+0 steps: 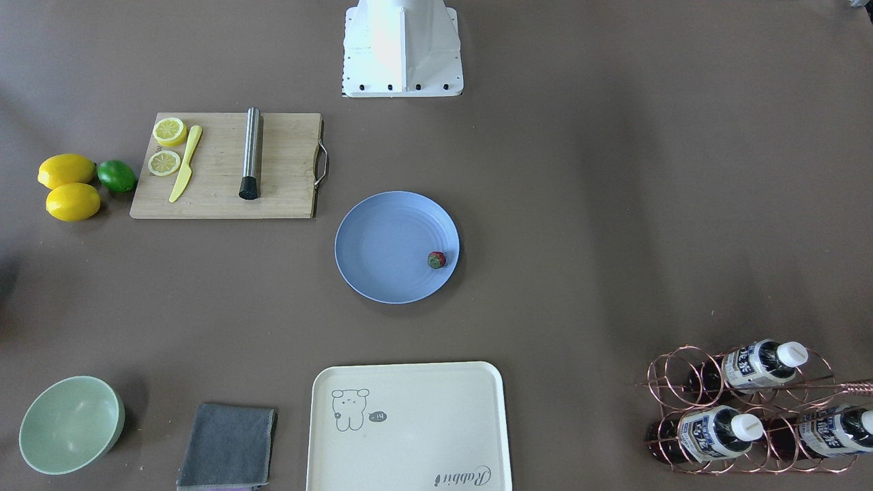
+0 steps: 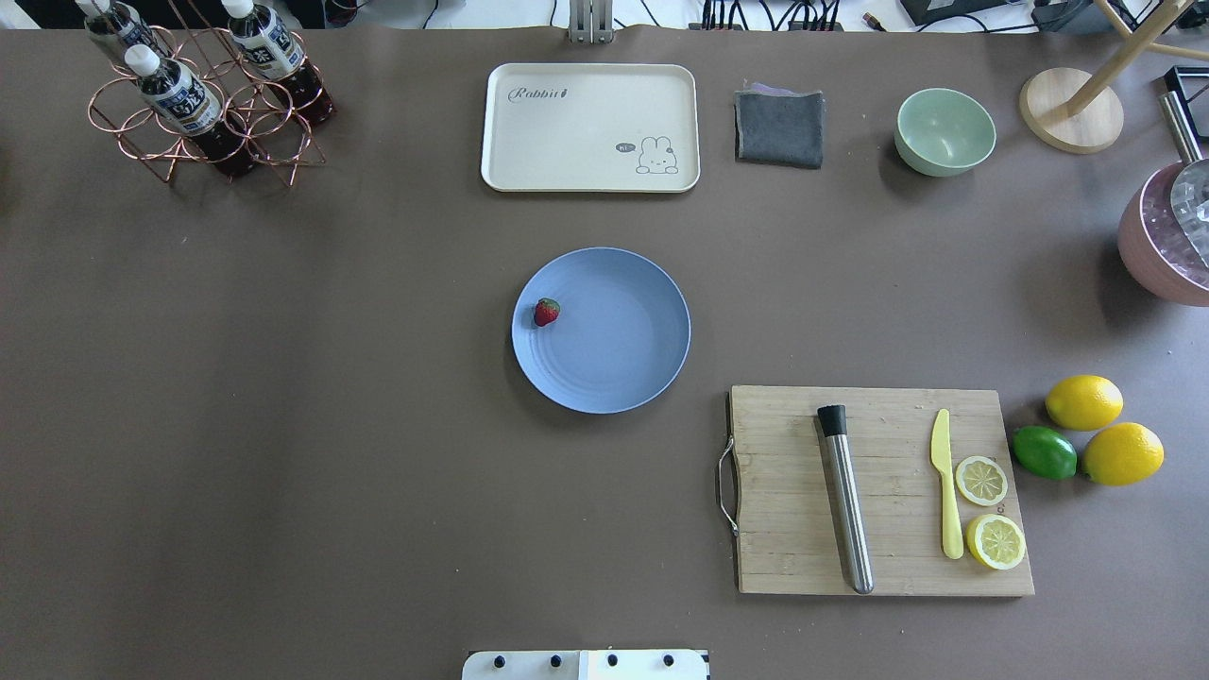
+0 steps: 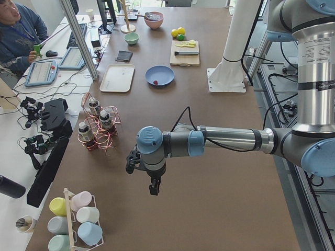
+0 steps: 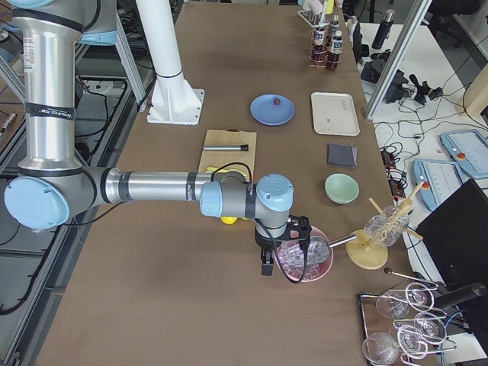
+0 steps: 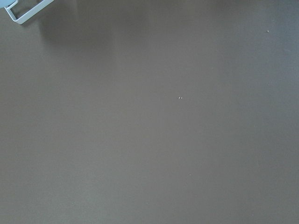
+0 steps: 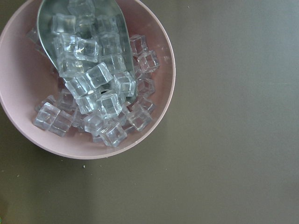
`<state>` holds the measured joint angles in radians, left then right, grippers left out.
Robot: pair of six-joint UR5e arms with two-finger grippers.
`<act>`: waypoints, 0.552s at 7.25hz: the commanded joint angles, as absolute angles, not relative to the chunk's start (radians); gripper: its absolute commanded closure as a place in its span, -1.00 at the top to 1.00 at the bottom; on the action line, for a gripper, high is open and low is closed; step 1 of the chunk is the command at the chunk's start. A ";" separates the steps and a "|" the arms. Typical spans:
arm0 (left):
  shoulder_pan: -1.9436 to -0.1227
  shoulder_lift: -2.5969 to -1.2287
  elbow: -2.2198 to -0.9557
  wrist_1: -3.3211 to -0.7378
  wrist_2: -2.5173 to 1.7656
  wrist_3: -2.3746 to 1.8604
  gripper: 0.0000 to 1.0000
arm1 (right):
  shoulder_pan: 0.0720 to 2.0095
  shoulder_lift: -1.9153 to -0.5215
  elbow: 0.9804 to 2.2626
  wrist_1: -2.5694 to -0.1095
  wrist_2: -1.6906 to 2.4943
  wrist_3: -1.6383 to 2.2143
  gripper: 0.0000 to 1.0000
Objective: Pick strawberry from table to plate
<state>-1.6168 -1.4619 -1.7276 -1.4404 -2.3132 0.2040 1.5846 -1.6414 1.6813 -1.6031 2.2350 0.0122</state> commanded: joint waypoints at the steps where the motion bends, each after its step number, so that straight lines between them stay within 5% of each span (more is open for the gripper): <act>1: -1.617 -1.462 -1.727 -1.440 -2.313 0.203 0.97 | 1.585 -1.641 1.681 -1.603 2.235 0.012 1.00; 4: -1.617 -1.465 -1.727 -1.442 -2.318 0.202 0.97 | 1.585 -1.640 1.681 -1.603 2.237 0.012 1.00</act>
<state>-1.6168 -1.4626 -1.7273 -1.4417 -2.3160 0.2026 1.5846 -1.6401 1.6816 -1.6030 2.2354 0.0123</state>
